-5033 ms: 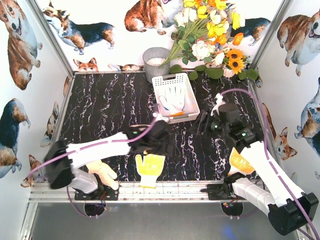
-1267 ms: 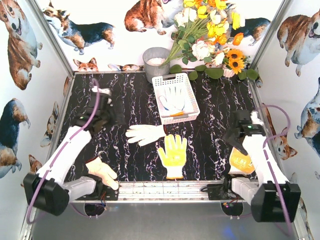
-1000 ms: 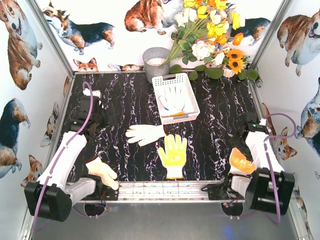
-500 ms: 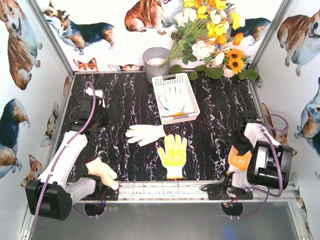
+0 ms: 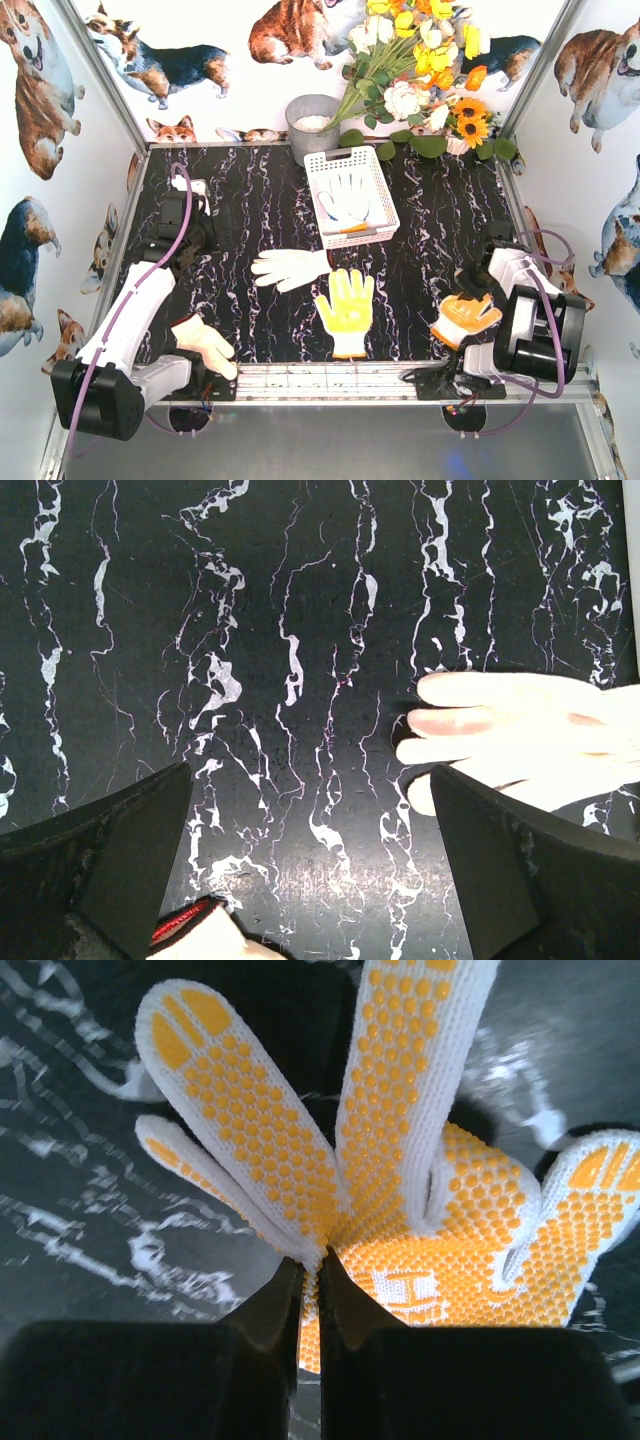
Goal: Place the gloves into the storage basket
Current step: Turn over the glove at the center of the board, then pick up the glove from the center of the board.
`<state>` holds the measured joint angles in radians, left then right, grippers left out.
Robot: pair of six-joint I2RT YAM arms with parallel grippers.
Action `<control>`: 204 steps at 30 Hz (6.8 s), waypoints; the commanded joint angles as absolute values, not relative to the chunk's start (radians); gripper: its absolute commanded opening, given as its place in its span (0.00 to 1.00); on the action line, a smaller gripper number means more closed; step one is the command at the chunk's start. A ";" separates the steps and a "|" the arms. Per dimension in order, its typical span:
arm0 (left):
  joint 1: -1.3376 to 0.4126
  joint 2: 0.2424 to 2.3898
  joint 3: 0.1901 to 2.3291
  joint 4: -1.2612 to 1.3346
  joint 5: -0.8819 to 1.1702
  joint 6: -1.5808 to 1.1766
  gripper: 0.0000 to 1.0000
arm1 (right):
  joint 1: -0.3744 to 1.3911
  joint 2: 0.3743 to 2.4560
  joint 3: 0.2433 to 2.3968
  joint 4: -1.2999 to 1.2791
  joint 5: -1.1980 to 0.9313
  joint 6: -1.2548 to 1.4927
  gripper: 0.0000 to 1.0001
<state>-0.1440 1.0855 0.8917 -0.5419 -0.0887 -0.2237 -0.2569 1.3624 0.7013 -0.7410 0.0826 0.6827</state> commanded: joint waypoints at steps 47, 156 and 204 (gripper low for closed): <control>-1.142 1.465 0.938 0.154 -0.120 -0.476 0.78 | 0.127 0.929 0.798 -0.579 -0.551 1.086 0.00; -0.666 1.394 0.574 -0.047 -0.003 -0.820 0.32 | 0.858 1.493 0.721 -0.153 0.086 0.729 0.53; -0.617 1.437 0.500 0.106 0.086 -0.847 0.30 | 0.758 1.432 0.586 0.109 -0.088 0.914 0.38</control>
